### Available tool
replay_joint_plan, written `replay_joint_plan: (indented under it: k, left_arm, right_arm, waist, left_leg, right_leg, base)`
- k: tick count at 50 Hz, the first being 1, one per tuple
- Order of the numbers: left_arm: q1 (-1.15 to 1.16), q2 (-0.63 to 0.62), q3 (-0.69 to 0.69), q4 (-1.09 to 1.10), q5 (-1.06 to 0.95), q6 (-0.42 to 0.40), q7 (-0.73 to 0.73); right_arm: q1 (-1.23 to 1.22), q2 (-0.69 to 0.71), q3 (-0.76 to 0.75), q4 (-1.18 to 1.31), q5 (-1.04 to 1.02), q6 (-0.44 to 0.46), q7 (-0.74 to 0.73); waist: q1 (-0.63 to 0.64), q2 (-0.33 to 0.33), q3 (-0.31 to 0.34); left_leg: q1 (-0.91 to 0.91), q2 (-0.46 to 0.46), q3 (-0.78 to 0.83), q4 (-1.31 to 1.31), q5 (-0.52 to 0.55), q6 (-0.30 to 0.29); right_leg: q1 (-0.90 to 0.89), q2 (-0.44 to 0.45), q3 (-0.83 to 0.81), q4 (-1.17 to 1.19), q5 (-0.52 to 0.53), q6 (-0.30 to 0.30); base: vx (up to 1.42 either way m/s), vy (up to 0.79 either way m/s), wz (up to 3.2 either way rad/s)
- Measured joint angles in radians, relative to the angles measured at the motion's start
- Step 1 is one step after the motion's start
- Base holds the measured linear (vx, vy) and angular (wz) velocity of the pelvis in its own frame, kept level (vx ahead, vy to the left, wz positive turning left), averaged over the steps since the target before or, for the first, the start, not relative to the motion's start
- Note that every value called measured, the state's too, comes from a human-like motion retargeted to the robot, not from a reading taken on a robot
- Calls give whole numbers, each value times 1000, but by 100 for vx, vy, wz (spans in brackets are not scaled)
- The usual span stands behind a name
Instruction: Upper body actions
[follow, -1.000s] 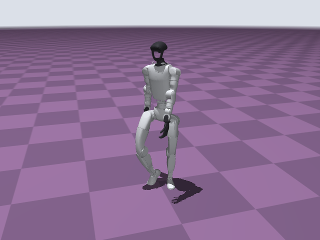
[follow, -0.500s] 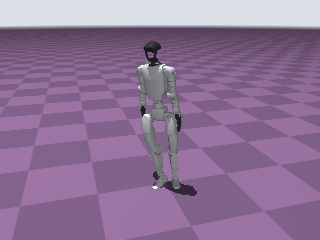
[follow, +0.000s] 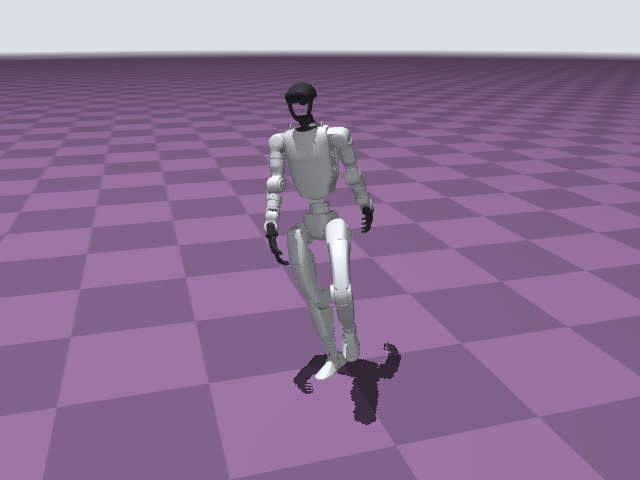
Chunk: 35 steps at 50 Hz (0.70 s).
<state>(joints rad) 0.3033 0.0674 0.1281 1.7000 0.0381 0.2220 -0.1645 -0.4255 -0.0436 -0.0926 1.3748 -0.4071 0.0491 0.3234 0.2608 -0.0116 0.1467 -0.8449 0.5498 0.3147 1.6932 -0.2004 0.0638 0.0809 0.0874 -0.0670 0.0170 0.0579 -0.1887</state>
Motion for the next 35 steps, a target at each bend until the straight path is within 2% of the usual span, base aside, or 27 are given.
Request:
replay_joint_plan:
  k: [4,7,10,13,15,18,23,25,27,28,32,35]
  left_arm:
    - [60,-17,9,0,6,-31,117]
    - [80,-14,33,0,-10,-13,105]
    - [70,-5,65,0,-38,14,56]
    - [31,5,92,0,-61,-6,53]
    - [18,10,94,0,-68,-23,63]
    - [-44,40,113,0,-107,-49,114]
    - [-95,50,167,-44,-222,-114,242]
    - [-120,53,184,-71,-251,-132,259]
    - [-150,45,188,-88,-261,-138,253]
    - [-165,42,186,-96,-259,-137,245]
    - [-202,37,174,-112,-226,-138,219]
    - [-223,48,132,-125,-203,-144,222]
  right_arm:
    - [-137,8,-2,-86,47,-47,67]
    - [-210,-4,-2,-102,41,-81,54]
    - [-243,-2,2,-105,40,-103,37]
    - [-242,9,5,-103,38,-110,43]
    - [-219,17,11,-94,30,-108,41]
    - [-153,31,22,-68,-22,-114,27]
    - [-17,13,88,55,-238,-90,14]
    - [28,-9,109,123,-333,-58,5]
    - [60,-40,110,194,-406,-23,-4]
    - [76,-52,104,221,-420,-5,-11]
    - [123,-63,62,252,-376,40,-34]
    - [119,-60,44,218,-308,6,-23]
  waist:
    - [110,-5,47]
    - [163,-22,67]
    - [164,-31,72]
    - [126,-39,62]
    - [100,-54,18]
    - [14,-76,-14]
    - [-141,-95,-118]
    - [-181,-68,-164]
    - [-238,-34,-200]
    - [-264,-22,-215]
    - [-375,2,-303]
    - [-366,-6,-273]
  left_leg:
    - [-161,-6,14,117,-80,29]
    - [-185,1,56,130,-121,40]
    - [-131,5,61,93,-132,20]
    - [13,-7,75,-10,-110,-11]
    - [134,-28,121,-117,-91,-32]
    - [361,-136,148,-370,-33,-60]
    - [741,-415,115,-1053,120,-96]
    - [879,-485,133,-1366,18,-146]
    - [991,-493,281,-1581,-78,-124]
    - [993,-513,250,-1632,-78,-104]
    - [919,-521,195,-1689,-46,-101]
    - [897,-531,179,-1654,-70,-77]
  right_leg:
    - [21,-20,53,14,-2,-9]
    - [31,-47,72,24,-10,-11]
    - [40,-55,59,34,-22,-12]
    - [44,-55,26,35,-35,-9]
    - [26,-61,11,27,-36,-2]
    - [35,-73,-53,33,-61,11]
    - [42,-85,-131,26,-91,39]
    - [30,-45,-152,26,-103,42]
    - [28,-20,-195,18,-111,54]
    - [30,-17,-214,12,-113,62]
    - [-25,-28,-283,-12,-107,94]
    - [-41,-45,-252,-8,-89,102]
  base:
    - [-4,-1,-74]
    - [4,-2,-31]
    - [6,-3,18]
    - [0,-4,54]
    - [3,-2,72]
    - [8,-2,104]
    - [13,8,87]
    - [3,14,70]
    - [0,19,101]
    - [0,21,108]
    - [-7,13,93]
    - [-23,12,-48]
